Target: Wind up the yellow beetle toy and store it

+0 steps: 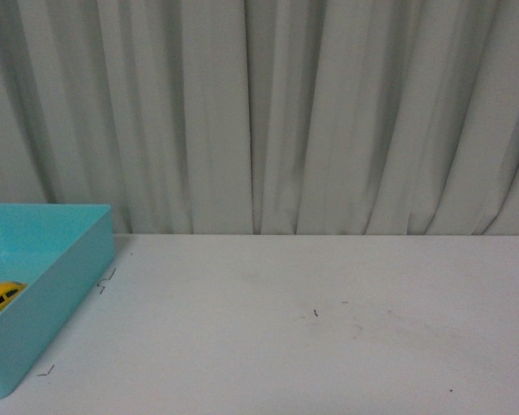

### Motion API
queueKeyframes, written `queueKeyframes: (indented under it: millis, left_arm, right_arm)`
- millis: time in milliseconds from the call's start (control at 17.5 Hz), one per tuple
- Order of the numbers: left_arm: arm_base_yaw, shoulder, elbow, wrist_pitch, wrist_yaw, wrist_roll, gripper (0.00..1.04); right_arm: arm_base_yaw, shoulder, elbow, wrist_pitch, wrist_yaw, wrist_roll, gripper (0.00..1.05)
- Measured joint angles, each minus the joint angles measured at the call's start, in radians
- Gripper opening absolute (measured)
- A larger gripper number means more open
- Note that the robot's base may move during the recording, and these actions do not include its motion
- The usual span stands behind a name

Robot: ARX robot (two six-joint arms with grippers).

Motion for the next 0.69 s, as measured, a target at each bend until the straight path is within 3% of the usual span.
queueKeyframes:
  millis: [685]
  left_arm:
    - [0.0, 0.0, 0.0, 0.0, 0.0, 0.0, 0.98]
  right_arm:
    - [0.0, 0.0, 0.0, 0.0, 0.0, 0.0, 0.98]
